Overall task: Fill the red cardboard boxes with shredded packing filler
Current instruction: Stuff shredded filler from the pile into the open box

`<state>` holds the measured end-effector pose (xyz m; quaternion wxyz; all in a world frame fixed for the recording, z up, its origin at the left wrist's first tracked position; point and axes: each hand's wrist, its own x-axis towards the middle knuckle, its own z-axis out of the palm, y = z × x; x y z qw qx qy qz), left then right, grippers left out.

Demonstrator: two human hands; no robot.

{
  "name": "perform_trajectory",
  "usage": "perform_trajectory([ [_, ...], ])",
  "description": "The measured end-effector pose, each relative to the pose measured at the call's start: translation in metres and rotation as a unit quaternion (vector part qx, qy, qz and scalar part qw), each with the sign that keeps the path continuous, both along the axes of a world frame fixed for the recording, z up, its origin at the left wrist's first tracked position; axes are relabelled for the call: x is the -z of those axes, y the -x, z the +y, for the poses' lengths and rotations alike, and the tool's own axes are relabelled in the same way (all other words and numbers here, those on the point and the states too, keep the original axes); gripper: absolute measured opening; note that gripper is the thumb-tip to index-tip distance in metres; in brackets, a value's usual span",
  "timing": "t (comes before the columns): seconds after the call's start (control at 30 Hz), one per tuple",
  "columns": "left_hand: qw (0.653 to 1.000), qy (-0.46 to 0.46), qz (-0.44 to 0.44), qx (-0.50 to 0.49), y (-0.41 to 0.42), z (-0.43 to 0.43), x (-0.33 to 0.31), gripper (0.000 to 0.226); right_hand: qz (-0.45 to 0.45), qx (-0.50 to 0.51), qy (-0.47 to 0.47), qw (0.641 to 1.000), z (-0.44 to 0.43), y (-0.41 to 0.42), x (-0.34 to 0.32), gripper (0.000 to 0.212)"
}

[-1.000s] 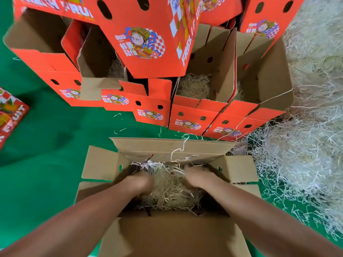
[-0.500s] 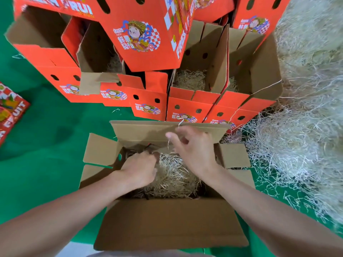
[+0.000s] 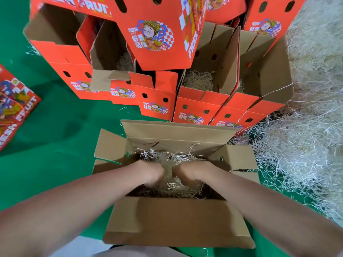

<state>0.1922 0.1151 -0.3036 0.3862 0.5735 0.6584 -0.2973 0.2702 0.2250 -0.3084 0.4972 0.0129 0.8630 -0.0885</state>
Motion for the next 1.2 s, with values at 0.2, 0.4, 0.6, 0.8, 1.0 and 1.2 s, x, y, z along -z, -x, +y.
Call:
perform_trajectory([
  [0.2, 0.989, 0.109, 0.052, 0.08, 0.005, -0.005, 0.042, 0.054, -0.098, -0.132, -0.006, 0.986, -0.012, -0.009, 0.027, 0.034],
  [0.4, 0.982, 0.138, 0.111, 0.072, 0.024, -0.013, 0.037, 0.051, -0.139, -0.106, 0.033, 0.984, 0.014, -0.015, 0.022, 0.052],
  [0.6, 0.999, -0.02, 0.045, 0.01, 0.003, 0.002, 0.015, 0.028, 0.102, 0.153, 0.095, 0.978, 0.021, -0.013, -0.009, 0.04],
  [0.8, 0.997, 0.011, -0.071, -0.017, -0.009, -0.001, 0.026, 0.033, -0.095, -0.066, -0.024, 0.993, 0.008, -0.007, 0.005, 0.046],
  [1.0, 0.998, -0.039, -0.024, -0.041, -0.008, 0.0, 0.034, 0.026, 0.07, 0.278, 0.209, 0.935, 0.009, 0.0, 0.001, 0.036],
  [1.2, 0.979, -0.164, -0.094, -0.072, -0.019, 0.007, 0.048, 0.032, 0.012, 0.085, -0.005, 0.996, 0.019, -0.018, 0.008, 0.024],
])
